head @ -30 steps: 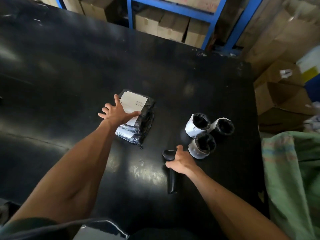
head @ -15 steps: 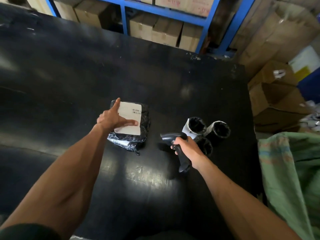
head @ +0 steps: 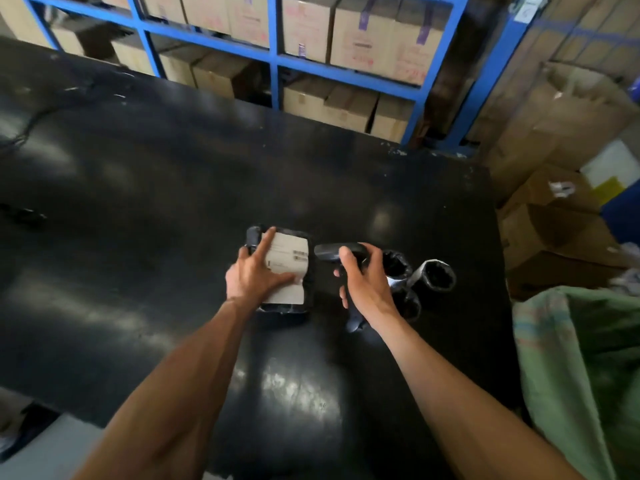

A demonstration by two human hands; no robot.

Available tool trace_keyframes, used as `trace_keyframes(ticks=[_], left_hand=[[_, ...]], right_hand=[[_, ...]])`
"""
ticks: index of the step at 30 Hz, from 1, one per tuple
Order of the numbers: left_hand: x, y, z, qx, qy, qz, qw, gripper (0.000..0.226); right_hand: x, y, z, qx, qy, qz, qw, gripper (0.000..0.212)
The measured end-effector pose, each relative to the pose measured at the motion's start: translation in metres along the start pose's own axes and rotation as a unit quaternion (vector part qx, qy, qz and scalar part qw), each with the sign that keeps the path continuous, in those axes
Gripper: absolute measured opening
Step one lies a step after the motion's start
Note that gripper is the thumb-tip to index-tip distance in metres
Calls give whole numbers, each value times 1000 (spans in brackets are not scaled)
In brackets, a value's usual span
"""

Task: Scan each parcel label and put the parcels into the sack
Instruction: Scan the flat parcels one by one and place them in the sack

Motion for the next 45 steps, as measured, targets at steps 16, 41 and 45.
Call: trace_keyframes(ticks=[16, 41, 45], left_hand=[[-51, -6, -4, -40, 10, 28, 999, 113], [-126, 24, -80, -198, 88, 158, 964, 108], [-136, 14, -74, -202, 74, 148, 965, 107]], right_hand=[[-45, -2, -1, -53, 24, 15, 998, 47], [-33, -63, 92, -250, -188, 60, 948, 60], [-35, -60, 96, -236, -187, 40, 953, 61]])
Point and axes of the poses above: each hand's wrist, its own x-axis towards the middle knuckle, its own y-axis out of the back of the hand, z = x × y, the point moved 1 cm from there along x, towards the middle knuckle, and after that the axes turned 12 degrees about -z, right-handed, at the moved point
